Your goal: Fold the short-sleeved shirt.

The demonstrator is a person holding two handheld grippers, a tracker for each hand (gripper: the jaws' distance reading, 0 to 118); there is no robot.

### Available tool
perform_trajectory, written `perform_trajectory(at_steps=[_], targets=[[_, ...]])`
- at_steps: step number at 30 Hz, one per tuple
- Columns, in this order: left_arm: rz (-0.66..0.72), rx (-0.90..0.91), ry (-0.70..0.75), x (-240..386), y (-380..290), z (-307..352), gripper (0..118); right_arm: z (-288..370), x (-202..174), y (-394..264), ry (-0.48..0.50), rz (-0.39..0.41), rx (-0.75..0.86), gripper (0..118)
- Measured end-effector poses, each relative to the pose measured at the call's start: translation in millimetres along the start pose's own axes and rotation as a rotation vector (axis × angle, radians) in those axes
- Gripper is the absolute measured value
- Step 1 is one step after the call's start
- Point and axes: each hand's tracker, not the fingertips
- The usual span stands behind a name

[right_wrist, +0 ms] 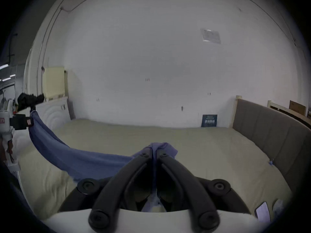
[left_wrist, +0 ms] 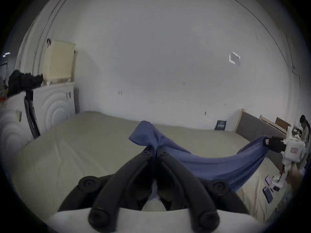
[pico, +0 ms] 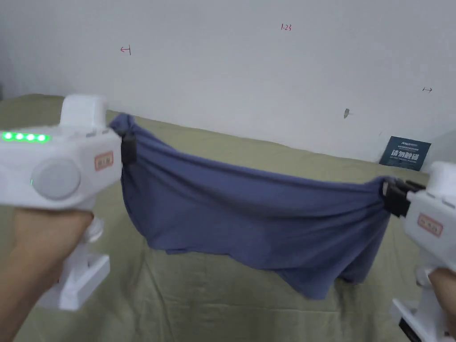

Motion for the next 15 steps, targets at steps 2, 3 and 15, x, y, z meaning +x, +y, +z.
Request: perform_trajectory(at_steps=[2,3,15], targets=[[0.026,-0.069,-0.009,-4.8,-34.0,7.9,4,14.4,4.5,-27.7,-0.001,-0.026,-0.034,4],[0.023,-0.103,-0.003,-6.0,-51.1,11.4,4,23.0,6.0,-40.0,-0.005,-0.031,-0.057,4],[0.042,-0.284,0.013,-30.6,-155.3,53.5,4,85.5,10.1,-150.6,-0.066,-0.144,-0.274,4]])
